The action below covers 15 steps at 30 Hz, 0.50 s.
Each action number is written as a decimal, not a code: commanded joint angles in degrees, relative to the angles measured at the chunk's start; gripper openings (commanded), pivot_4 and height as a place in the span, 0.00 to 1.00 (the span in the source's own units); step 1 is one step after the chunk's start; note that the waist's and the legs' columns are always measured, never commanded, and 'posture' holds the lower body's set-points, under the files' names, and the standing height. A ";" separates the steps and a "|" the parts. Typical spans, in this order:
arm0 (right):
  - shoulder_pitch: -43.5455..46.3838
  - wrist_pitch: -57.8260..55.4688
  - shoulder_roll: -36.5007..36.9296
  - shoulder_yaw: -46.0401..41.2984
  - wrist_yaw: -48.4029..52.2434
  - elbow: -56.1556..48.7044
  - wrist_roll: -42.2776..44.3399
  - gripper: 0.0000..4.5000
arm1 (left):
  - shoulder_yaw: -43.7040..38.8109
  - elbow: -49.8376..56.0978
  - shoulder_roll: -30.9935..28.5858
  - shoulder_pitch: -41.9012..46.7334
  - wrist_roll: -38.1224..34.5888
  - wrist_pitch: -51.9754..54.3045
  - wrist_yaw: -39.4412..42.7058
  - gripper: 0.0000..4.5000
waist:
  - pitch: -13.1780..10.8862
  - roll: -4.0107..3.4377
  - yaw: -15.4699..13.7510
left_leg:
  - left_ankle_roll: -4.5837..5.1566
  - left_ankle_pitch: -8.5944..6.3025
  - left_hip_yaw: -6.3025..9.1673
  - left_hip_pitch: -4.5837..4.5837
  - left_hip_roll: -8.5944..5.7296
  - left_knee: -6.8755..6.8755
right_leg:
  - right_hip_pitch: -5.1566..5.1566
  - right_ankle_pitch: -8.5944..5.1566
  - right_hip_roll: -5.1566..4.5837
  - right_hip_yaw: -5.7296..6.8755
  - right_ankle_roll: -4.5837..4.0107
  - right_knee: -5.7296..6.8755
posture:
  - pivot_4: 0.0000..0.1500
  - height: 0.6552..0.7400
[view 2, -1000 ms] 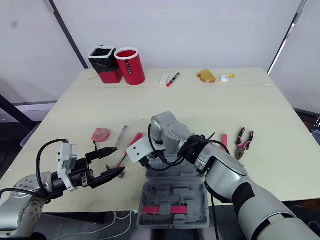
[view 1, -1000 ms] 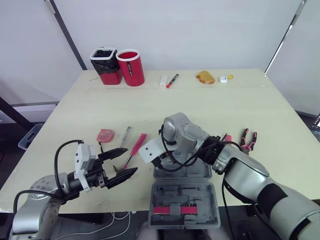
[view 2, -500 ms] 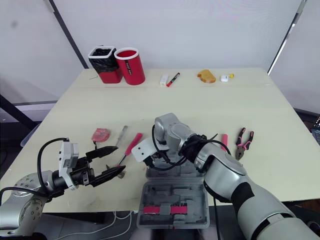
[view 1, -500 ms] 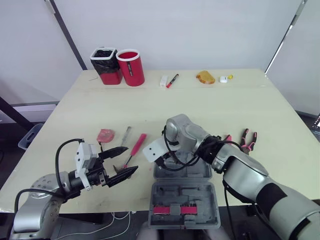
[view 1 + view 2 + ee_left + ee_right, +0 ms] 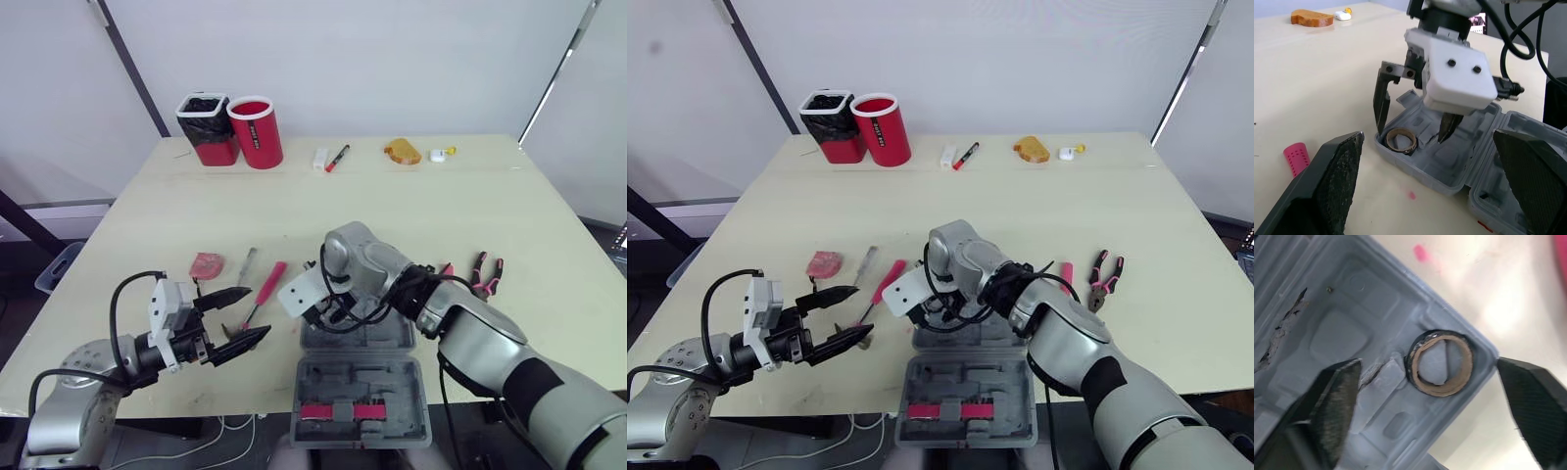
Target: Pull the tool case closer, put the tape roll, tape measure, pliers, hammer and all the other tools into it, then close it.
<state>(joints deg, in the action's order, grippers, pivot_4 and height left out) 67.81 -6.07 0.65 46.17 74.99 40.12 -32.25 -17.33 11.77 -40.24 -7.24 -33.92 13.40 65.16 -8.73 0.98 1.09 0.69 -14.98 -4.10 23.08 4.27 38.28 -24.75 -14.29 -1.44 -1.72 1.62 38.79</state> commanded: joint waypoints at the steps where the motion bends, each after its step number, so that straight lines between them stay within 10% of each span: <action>1: -0.85 -2.46 0.94 -3.82 0.79 -5.83 2.77 0.98 | -0.26 0.29 -0.28 0.11 -0.26 -0.99 0.65 1.00 | 0.00 0.00 -0.01 | 0.00 0.00 0.00 0.00 0.00 0.00 | 0.00 0.00 0.00 0.00 0.00 0.00 | 1.00 1.00; 8: -9.31 -8.72 4.43 -13.45 -3.05 -16.77 10.60 0.98 | -0.80 -1.88 -1.01 1.33 -0.13 -1.36 2.12 1.00 | 0.01 0.04 -0.16 | 0.00 0.00 0.00 0.00 0.00 0.01 | 0.01 0.01 -0.01 0.01 0.01 0.00 | 1.00 1.00; 12: -13.37 -12.49 4.40 -16.64 -6.72 -20.89 13.59 0.67 | -0.58 -4.05 -1.49 2.53 0.23 -1.74 3.31 1.00 | 0.01 0.05 0.04 | 0.00 0.00 0.00 0.00 0.00 0.01 | 0.01 0.01 0.00 0.01 0.02 0.01 | 1.00 1.00; 15: -17.59 -16.18 2.99 -20.34 -11.95 -24.04 16.56 0.65 | 0.04 -5.98 -1.87 3.97 0.73 -2.13 4.44 1.00 | 0.03 0.07 0.14 | 0.00 0.00 0.03 -0.01 0.00 -0.03 | 0.00 0.00 0.03 0.01 0.00 0.03 | 1.00 1.00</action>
<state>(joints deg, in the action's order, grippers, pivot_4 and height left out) 50.92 -20.42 4.61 27.92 65.59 19.41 -17.87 -17.24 6.00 -41.13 -3.71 -33.27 12.27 68.74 -8.70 1.05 1.23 0.69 -14.98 -4.07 23.07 4.28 38.25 -24.74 -14.31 -1.41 -1.70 1.60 38.82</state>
